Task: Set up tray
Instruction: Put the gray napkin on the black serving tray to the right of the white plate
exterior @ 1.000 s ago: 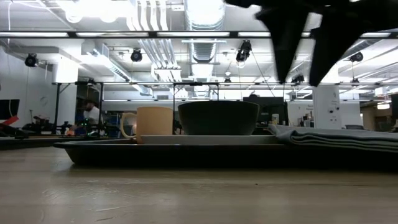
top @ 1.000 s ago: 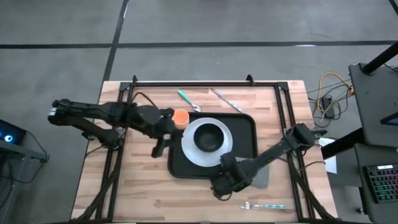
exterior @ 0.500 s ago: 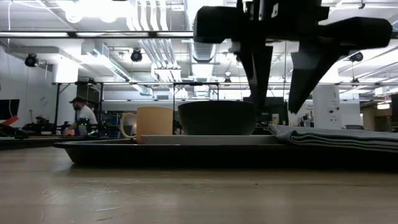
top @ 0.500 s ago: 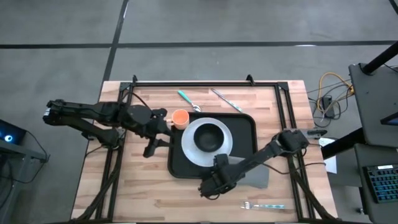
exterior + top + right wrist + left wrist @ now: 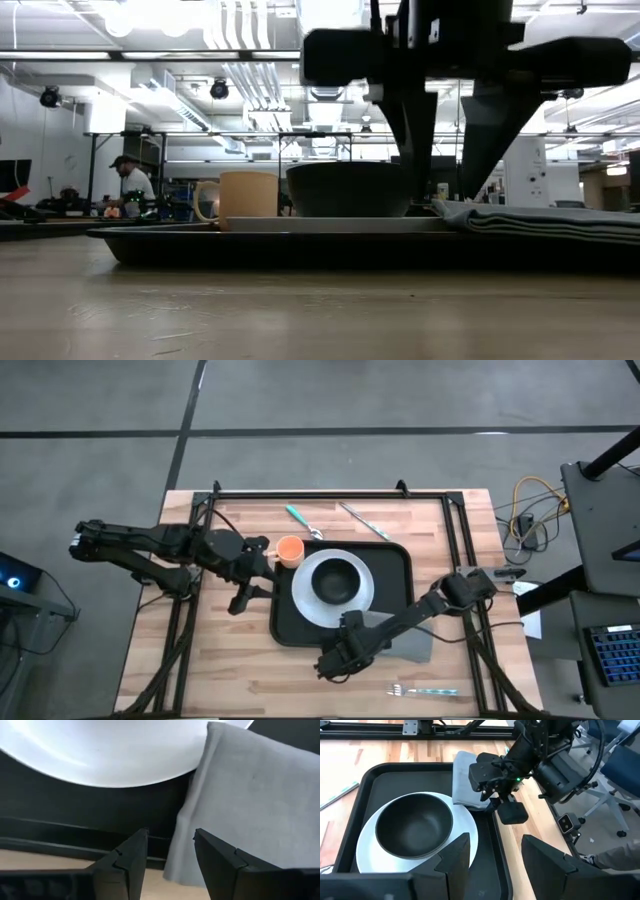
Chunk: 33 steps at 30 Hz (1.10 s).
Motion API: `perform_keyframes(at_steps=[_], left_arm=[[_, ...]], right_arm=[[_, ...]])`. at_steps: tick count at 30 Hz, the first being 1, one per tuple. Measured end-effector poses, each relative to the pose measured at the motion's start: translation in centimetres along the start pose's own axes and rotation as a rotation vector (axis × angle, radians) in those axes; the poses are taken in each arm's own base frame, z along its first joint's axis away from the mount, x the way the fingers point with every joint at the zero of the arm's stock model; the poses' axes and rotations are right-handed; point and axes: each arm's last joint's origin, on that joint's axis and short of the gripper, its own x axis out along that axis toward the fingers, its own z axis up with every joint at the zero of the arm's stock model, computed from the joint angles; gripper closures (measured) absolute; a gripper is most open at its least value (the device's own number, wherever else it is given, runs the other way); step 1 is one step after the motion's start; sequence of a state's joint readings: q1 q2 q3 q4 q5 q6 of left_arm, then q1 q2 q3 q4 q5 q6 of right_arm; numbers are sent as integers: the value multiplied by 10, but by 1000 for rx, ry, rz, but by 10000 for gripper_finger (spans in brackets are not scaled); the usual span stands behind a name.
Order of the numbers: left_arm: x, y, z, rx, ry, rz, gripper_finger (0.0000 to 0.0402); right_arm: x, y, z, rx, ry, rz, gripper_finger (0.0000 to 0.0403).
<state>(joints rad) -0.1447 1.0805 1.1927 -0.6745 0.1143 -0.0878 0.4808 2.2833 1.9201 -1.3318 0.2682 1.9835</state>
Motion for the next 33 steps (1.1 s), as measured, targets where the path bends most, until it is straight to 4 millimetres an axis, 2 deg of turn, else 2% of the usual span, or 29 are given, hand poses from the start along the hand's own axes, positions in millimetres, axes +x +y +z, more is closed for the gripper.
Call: perform_keyframes(at_steps=[9,21,25,30,33], left_arm=[[-1,-1,0,4,3,-24,242],[-1,-1,-1,3,9,-32,242],[-1,-1,-1,3,10,-42,242],[-3,-2,-1,4,5,-44,242],[-3,-2,-1,4,3,-45,242]], right_arm=[[8,-4,-1,-35,-10,-34,241],[31,-16,-5,-11,17,-121,240],[37,-16,-6,-6,38,-119,276],[37,-15,-7,-47,46,-105,375],[37,-15,-7,-69,50,-105,390]])
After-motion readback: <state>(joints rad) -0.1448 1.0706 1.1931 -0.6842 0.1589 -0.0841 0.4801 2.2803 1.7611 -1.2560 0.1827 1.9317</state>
